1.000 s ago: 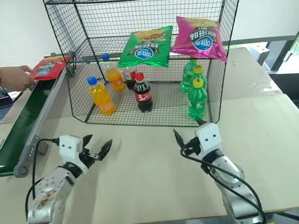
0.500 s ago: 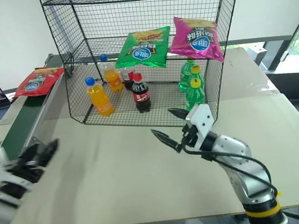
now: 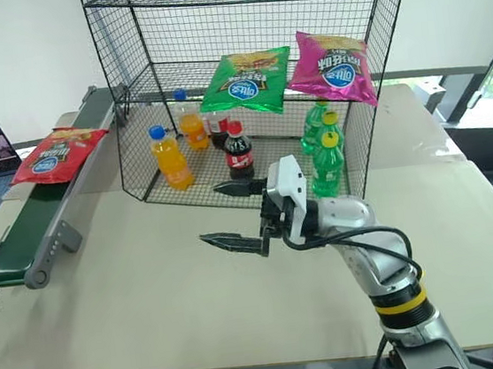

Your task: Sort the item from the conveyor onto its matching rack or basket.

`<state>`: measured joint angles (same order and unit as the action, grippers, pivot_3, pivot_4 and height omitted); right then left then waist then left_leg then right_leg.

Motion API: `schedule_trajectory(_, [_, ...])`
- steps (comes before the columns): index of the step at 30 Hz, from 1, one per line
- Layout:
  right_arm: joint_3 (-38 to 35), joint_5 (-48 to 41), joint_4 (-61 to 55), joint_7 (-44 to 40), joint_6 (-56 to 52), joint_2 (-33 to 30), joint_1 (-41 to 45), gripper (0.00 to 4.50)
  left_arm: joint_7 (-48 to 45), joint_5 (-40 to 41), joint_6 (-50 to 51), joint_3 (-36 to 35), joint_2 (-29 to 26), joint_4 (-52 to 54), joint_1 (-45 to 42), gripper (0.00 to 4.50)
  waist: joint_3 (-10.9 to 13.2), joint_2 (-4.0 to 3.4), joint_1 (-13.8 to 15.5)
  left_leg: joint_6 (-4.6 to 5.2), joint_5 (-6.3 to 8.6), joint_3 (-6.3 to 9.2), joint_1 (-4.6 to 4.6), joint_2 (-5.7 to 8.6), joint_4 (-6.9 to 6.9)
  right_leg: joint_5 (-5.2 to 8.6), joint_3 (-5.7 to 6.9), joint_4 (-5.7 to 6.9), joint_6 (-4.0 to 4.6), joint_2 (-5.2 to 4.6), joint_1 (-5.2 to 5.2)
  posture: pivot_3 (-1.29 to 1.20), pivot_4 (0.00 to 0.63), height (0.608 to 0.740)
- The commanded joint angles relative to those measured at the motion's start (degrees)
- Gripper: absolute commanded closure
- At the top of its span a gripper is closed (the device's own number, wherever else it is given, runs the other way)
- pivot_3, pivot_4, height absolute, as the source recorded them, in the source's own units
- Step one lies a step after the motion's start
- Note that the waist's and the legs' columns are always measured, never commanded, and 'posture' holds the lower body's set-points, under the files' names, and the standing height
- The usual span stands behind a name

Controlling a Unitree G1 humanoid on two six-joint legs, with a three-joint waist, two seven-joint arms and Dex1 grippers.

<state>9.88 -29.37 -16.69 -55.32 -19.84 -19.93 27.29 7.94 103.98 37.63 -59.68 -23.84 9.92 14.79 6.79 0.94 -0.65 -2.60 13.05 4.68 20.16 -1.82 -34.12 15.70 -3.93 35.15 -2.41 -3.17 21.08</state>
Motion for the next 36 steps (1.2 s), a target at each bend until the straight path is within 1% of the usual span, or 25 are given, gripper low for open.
schedule_trajectory(1, [1.1, -0.5, -0.5, -2.2, 3.3, 1.8, 1.8, 0.0, -0.7, 3.9, 1.2, 0.6, -3.8, -6.2, -1.0, 0.09, 0.0, -0.01, -0.2, 0.0, 0.0, 0.0, 0.0, -0.02, 0.01, 0.01, 0.0, 0.03, 0.02, 0.02, 0.04, 0.0, 0.15, 0.738])
schedule_trajectory(4, [1.5, -1.1, -0.7, -4.8, 5.0, 1.9, 1.8, 0.0, -1.3, 4.3, 1.7, 1.1, -5.6, -9.3, -1.9, 0.09, 0.0, -0.04, -0.2, 0.0, 0.0, 0.0, 0.0, -0.03, 0.06, 0.02, 0.0, 0.04, 0.05, 0.05, 0.07, 0.0, 0.15, 0.738])
schedule_trajectory(9, [0.4, -2.0, 0.4, -7.0, 6.4, 2.0, 2.8, 0.0, -2.5, 3.9, 2.8, 2.2, -6.8, -10.7, -2.3, 0.09, 0.0, -0.04, -0.2, -0.01, 0.0, -0.01, 0.01, -0.02, 0.11, 0.02, 0.0, -0.01, 0.05, 0.03, 0.07, 0.0, 0.15, 0.738])
schedule_trajectory(17, [-0.2, -2.6, 1.2, -8.3, 8.0, 2.8, 4.0, 0.0, -3.6, 1.1, 2.5, 2.9, -7.3, -11.6, -2.3, 0.09, 0.0, -0.05, -0.2, -0.02, 0.0, -0.02, 0.0, -0.03, 0.17, 0.02, 0.0, -0.01, 0.07, 0.03, 0.09, 0.0, 0.15, 0.738])
schedule_trajectory(24, [0.0, -2.5, 1.2, -8.1, 8.1, 3.2, 4.2, 0.0, -4.2, 1.0, 2.2, 1.8, -7.4, -11.7, -1.8, 0.09, 0.0, -0.06, -0.2, -0.03, 0.0, -0.02, 0.01, -0.04, 0.19, 0.02, 0.0, -0.02, 0.08, 0.02, 0.11, 0.0, 0.15, 0.738])
schedule_trajectory(30, [-0.4, -1.9, 2.9, -8.4, 8.7, 3.2, 5.0, 0.0, -4.8, -0.9, 2.0, 1.9, -7.9, -11.8, -1.7, 0.09, 0.0, -0.06, -0.2, -0.03, 0.0, -0.02, 0.01, -0.03, 0.19, 0.03, 0.0, -0.02, 0.09, 0.02, 0.11, 0.0, 0.15, 0.738])
schedule_trajectory(36, [-0.7, -1.7, 3.5, -8.0, 8.9, 3.2, 5.5, 0.0, -6.5, -2.7, 1.8, 1.6, -9.6, -12.9, -2.4, 0.09, 0.0, -0.08, -0.2, -0.03, 0.0, -0.02, 0.01, -0.04, 0.22, 0.03, 0.0, -0.02, 0.09, 0.02, 0.14, 0.0, 0.15, 0.738])
